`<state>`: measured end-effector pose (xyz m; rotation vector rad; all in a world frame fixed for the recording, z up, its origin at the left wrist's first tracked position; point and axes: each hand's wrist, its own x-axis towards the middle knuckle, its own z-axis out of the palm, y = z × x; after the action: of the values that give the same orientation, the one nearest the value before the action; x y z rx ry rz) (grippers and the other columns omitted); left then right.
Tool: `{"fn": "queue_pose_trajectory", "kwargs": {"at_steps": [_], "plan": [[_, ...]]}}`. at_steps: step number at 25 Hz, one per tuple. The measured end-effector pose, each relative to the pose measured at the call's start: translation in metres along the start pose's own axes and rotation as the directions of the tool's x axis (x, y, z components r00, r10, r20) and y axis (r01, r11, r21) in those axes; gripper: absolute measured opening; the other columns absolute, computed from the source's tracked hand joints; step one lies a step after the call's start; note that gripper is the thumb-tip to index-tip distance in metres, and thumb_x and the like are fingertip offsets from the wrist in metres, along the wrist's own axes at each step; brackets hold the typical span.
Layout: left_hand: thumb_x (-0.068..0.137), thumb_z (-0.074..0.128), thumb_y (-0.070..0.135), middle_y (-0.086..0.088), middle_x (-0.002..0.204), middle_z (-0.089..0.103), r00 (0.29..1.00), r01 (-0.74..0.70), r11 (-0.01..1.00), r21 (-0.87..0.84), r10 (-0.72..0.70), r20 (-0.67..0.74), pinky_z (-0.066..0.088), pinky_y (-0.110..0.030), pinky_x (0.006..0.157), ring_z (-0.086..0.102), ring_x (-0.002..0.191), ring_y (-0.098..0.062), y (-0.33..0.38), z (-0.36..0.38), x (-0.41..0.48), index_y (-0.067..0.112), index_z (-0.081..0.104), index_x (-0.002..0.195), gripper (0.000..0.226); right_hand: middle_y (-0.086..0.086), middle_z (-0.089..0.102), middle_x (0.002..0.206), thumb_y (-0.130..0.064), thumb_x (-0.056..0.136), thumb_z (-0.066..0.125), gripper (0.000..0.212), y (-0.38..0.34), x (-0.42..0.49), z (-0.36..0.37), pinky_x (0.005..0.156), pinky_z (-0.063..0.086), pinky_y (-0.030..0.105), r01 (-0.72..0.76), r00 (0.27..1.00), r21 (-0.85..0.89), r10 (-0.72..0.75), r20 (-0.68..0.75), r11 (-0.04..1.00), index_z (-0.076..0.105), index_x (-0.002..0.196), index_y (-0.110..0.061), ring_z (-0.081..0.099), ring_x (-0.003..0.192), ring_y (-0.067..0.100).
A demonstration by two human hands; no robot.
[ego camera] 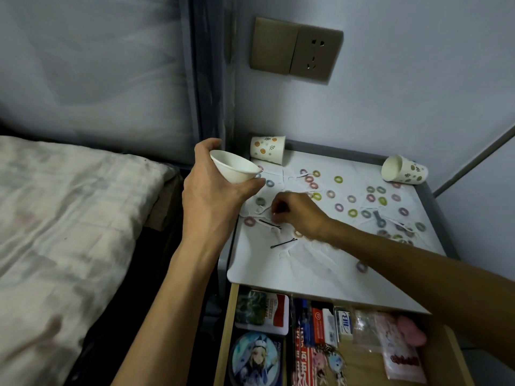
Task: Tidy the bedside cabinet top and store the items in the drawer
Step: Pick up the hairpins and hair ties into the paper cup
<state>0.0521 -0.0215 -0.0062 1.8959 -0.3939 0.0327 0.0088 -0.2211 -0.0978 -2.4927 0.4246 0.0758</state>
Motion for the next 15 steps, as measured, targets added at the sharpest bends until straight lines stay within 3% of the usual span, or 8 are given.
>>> {"fn": "queue_pose_trajectory", "kwargs": {"at_steps": [4,7,9,12,15], "plan": [[0.062,0.088,0.037,0.005,0.11,0.06,1.0,0.0,1.0,-0.005,0.0,0.001,0.05,-0.031,0.087,0.059,0.101,-0.016,0.002,0.002,-0.001,0.025,0.045,0.133,0.083,-0.002,0.053,0.096,-0.019,0.086,0.071,0.014,0.003,-0.005,-0.003,0.072,0.044,0.026,0.092,0.982,-0.189,-0.12,-0.145,0.978,0.064,0.099,-0.018,0.053,0.086,0.014],[0.062,0.088,0.037,0.007,0.107,0.058,1.0,0.001,1.0,-0.004,-0.001,-0.004,0.049,-0.031,0.087,0.058,0.101,-0.016,0.002,0.001,-0.001,0.025,0.045,0.132,0.083,-0.003,0.062,0.092,-0.016,0.086,0.067,0.007,-0.003,-0.015,0.001,0.071,0.048,0.026,0.206,0.967,-0.229,-0.235,-0.104,0.951,0.07,0.09,-0.021,0.058,0.083,0.012],[0.062,0.087,0.038,0.007,0.107,0.058,1.0,0.0,1.0,0.004,0.0,0.0,0.048,-0.03,0.087,0.058,0.101,-0.015,0.002,0.002,-0.001,0.025,0.045,0.133,0.083,-0.003,0.067,0.082,-0.019,0.085,0.068,0.004,-0.007,-0.02,0.008,0.067,0.05,0.025,0.151,0.984,-0.178,-0.164,-0.062,0.972,0.072,0.083,-0.02,0.063,0.077,0.013],[0.063,0.088,0.038,0.007,0.109,0.058,1.0,-0.005,1.0,-0.001,0.005,0.01,0.048,-0.029,0.086,0.057,0.102,-0.014,0.003,0.003,-0.002,0.025,0.044,0.134,0.084,-0.001,0.069,0.078,-0.023,0.082,0.072,0.006,-0.012,-0.021,0.017,0.066,0.05,0.026,0.007,0.994,-0.058,-0.013,-0.11,0.998,0.069,0.078,-0.019,0.063,0.073,0.013],[0.063,0.088,0.038,0.007,0.111,0.057,1.0,-0.004,1.0,-0.003,0.004,0.013,0.048,-0.03,0.088,0.057,0.103,-0.014,0.002,0.004,-0.001,0.025,0.044,0.135,0.086,0.007,0.069,0.09,-0.023,0.082,0.068,0.005,-0.017,-0.017,0.024,0.072,0.053,0.035,-0.037,0.994,-0.188,0.016,-0.111,0.981,0.071,0.083,-0.019,0.064,0.081,0.024]]}}
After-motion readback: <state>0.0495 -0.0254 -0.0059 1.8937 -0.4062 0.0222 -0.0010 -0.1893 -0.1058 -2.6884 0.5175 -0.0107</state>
